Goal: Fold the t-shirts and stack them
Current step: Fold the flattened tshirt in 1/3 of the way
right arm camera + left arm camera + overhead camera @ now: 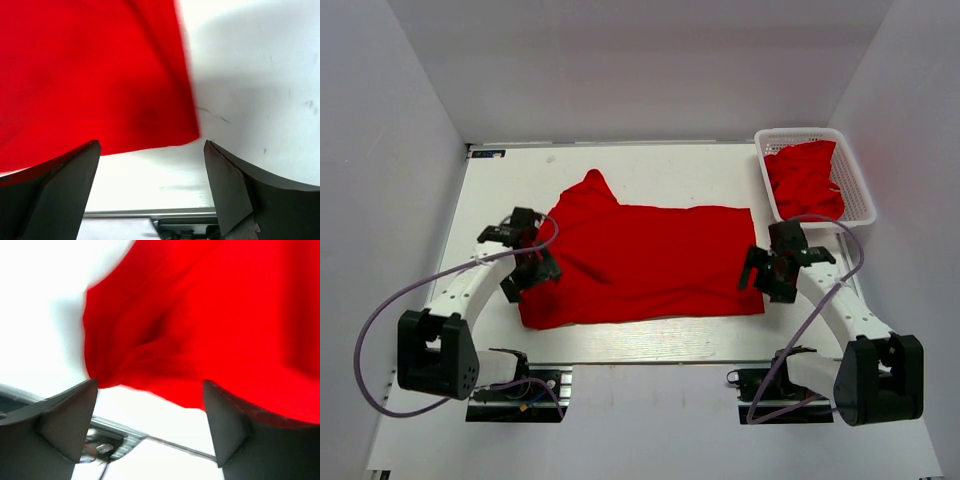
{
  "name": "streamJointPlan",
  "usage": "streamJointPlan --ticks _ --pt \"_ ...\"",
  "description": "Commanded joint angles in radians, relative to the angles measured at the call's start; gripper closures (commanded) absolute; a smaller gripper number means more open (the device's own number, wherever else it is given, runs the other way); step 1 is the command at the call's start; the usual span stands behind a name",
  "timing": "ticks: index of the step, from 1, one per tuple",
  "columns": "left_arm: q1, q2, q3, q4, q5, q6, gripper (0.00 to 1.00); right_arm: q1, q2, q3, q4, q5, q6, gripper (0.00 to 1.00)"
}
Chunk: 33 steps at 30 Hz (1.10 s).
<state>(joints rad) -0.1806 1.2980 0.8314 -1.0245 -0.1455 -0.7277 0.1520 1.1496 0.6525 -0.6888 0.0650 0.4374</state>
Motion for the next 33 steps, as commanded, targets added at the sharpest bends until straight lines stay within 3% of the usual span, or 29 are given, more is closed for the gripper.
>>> streamJointPlan --ticks 1,7,11,18,25,30,33 --pt "-0.003 -0.086 0.141 0.001 -0.016 0.099 0.00 0.003 -0.037 0.163 -0.049 -0.120 -0.118 0.10" --pt "-0.014 -0.027 0.319 0.136 -0.005 0.324 0.00 0.003 -0.034 0.236 0.041 -0.166 -0.218 0.10" --pt "-0.051 0.131 0.454 0.223 0.162 0.464 0.00 0.003 -0.002 0.254 0.116 -0.189 -0.232 0.10" --pt "-0.189 0.438 0.652 0.152 0.025 0.588 0.00 0.001 0.052 0.272 0.103 -0.102 -0.250 0.10" --pt "-0.312 0.521 0.667 0.169 0.040 0.654 0.00 0.001 0.082 0.262 0.107 -0.088 -0.266 0.10" --pt "-0.376 0.587 0.675 0.063 -0.149 0.623 0.02 0.003 0.094 0.257 0.104 -0.073 -0.267 0.10" --pt "-0.395 0.555 0.618 0.090 -0.149 0.632 0.02 0.001 0.094 0.248 0.107 -0.068 -0.266 0.10"
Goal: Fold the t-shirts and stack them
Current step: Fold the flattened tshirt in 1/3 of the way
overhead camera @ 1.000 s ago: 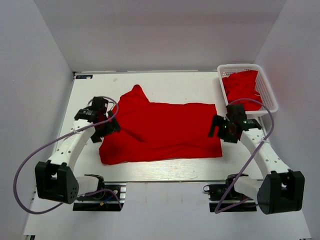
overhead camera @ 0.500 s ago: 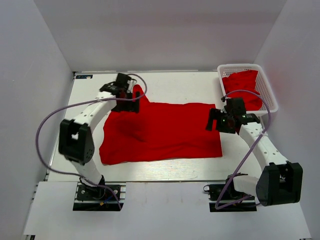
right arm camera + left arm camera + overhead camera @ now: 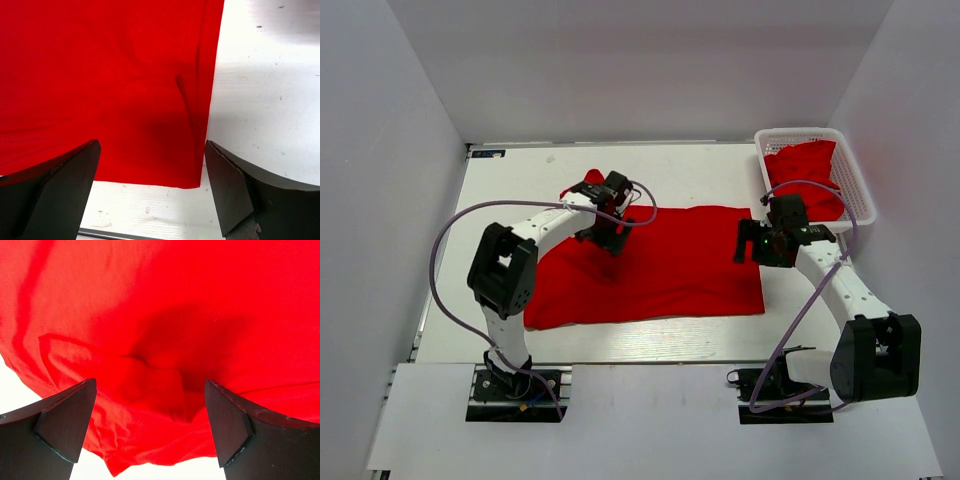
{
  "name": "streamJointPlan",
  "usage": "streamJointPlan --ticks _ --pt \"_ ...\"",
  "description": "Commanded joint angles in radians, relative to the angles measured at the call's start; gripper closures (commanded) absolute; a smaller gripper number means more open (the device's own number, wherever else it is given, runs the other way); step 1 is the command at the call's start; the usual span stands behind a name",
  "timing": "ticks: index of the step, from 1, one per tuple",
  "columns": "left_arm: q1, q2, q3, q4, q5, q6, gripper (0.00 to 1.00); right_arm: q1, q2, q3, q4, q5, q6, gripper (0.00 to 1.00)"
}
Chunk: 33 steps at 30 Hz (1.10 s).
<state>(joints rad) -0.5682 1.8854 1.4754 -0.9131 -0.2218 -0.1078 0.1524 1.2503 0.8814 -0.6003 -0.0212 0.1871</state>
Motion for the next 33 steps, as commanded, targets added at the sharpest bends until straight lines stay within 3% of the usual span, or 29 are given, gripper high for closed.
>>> streamJointPlan --ticks 1,8,14,17,24,30,33 --pt "-0.016 -0.032 -0.035 -0.011 -0.062 0.013 0.02 0.003 -0.009 0.016 0.019 0.017 -0.017 0.10" --pt "-0.061 0.035 0.000 -0.078 -0.163 -0.012 0.05 -0.001 -0.006 0.010 0.011 0.061 -0.015 0.10" --pt "-0.081 0.024 -0.035 -0.069 -0.165 -0.003 0.09 0.001 -0.017 0.007 0.007 0.084 -0.008 0.10" --pt "-0.081 0.035 -0.035 -0.079 -0.189 -0.015 0.21 -0.002 -0.019 0.007 0.007 0.090 -0.006 0.10" --pt "-0.090 0.064 -0.044 -0.099 -0.261 -0.035 0.24 0.001 -0.031 0.002 0.008 0.115 0.002 0.10" --pt "-0.090 0.073 -0.026 -0.109 -0.301 -0.059 0.44 -0.001 -0.029 0.002 0.004 0.127 0.006 0.10" --pt "-0.090 0.083 -0.017 -0.098 -0.283 -0.059 0.65 -0.001 -0.032 0.002 0.004 0.129 0.008 0.10"
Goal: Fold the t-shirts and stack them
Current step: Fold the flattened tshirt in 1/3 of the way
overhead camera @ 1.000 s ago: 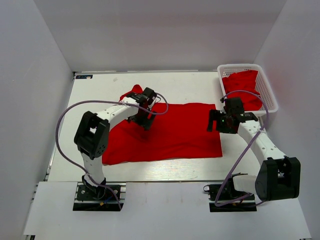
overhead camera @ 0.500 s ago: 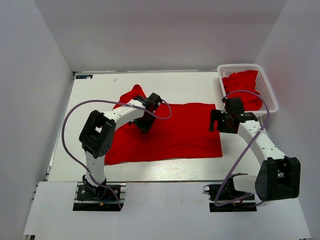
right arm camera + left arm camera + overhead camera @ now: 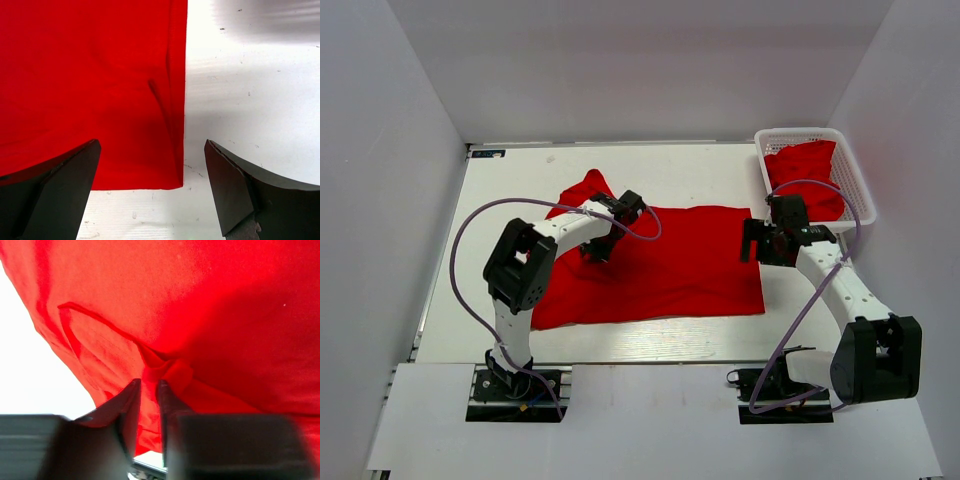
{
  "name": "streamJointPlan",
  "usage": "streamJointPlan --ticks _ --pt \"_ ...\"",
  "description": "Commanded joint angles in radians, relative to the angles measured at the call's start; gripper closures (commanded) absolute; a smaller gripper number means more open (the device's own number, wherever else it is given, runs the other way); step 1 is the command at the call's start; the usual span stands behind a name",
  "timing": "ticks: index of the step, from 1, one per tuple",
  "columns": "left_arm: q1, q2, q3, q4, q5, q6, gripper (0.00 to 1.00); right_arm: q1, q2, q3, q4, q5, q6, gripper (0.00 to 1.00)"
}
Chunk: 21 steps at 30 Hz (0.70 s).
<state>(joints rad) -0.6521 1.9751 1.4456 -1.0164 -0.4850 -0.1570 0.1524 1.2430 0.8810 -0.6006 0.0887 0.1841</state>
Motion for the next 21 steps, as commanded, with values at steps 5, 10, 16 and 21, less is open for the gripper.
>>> streamJointPlan --ticks 5,10,16,21 --pt "-0.006 -0.007 0.024 0.044 0.003 -0.019 1.00 -0.001 -0.036 0.003 0.007 0.023 0.012 0.10" --pt "-0.006 -0.031 0.015 0.072 0.016 -0.019 1.00 -0.001 -0.043 0.001 0.004 0.036 0.012 0.10" --pt "-0.006 -0.053 0.005 0.079 0.037 -0.030 1.00 -0.001 -0.047 0.000 0.004 0.036 0.011 0.10" --pt "-0.006 -0.053 0.015 0.058 0.057 -0.042 0.60 0.001 -0.043 -0.002 0.010 0.029 0.008 0.10"
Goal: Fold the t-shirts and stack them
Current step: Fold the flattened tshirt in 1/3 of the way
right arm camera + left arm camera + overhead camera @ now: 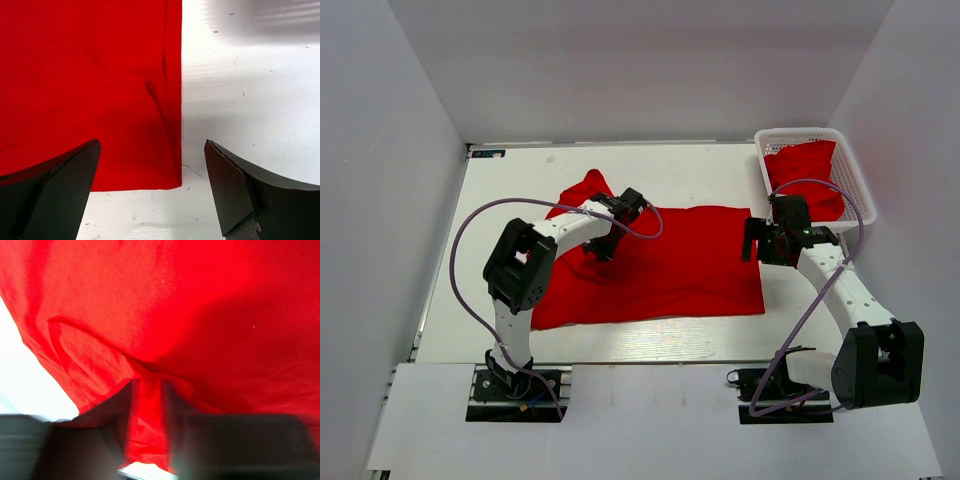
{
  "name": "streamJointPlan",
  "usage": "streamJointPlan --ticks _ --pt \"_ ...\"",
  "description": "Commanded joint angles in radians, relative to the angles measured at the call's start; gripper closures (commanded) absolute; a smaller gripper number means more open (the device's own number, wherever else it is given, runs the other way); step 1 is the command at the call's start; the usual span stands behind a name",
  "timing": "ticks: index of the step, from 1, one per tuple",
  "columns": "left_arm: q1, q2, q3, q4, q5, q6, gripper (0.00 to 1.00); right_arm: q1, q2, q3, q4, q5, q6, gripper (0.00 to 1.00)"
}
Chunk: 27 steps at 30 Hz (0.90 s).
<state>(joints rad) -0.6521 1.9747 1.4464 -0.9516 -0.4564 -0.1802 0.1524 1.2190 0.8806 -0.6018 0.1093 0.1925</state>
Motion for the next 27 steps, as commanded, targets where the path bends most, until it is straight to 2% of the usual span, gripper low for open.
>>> streamJointPlan --ticks 1,2,3,5,11,19,23,26,27 --pt "-0.006 -0.053 0.014 -0.007 0.028 -0.019 0.49 -0.001 -0.019 -0.002 0.008 0.007 0.002 0.10" --pt "-0.006 -0.053 0.014 -0.007 0.038 -0.019 0.33 -0.001 -0.018 -0.002 0.010 0.006 0.002 0.10" --pt "-0.006 -0.053 0.014 -0.019 0.038 -0.034 0.21 -0.001 -0.018 0.000 0.013 0.003 0.001 0.10" --pt "-0.006 -0.053 0.014 -0.019 0.029 -0.044 0.09 -0.001 -0.018 -0.002 0.010 0.006 0.002 0.10" --pt "-0.006 -0.086 -0.017 -0.039 0.047 -0.062 0.09 -0.001 -0.015 0.000 0.011 0.003 0.002 0.10" --pt "-0.006 -0.086 -0.084 -0.049 0.047 -0.090 0.19 -0.002 -0.021 -0.005 0.013 0.003 0.004 0.10" --pt "-0.006 -0.096 -0.084 -0.039 0.004 -0.105 0.34 0.001 -0.015 -0.006 0.014 -0.010 0.005 0.10" --pt "-0.006 -0.096 -0.075 -0.030 0.004 -0.114 0.53 -0.001 -0.012 -0.005 0.013 -0.014 0.005 0.10" --pt "-0.006 -0.096 -0.075 -0.030 0.004 -0.114 0.62 -0.002 -0.015 -0.006 0.014 -0.013 0.007 0.10"
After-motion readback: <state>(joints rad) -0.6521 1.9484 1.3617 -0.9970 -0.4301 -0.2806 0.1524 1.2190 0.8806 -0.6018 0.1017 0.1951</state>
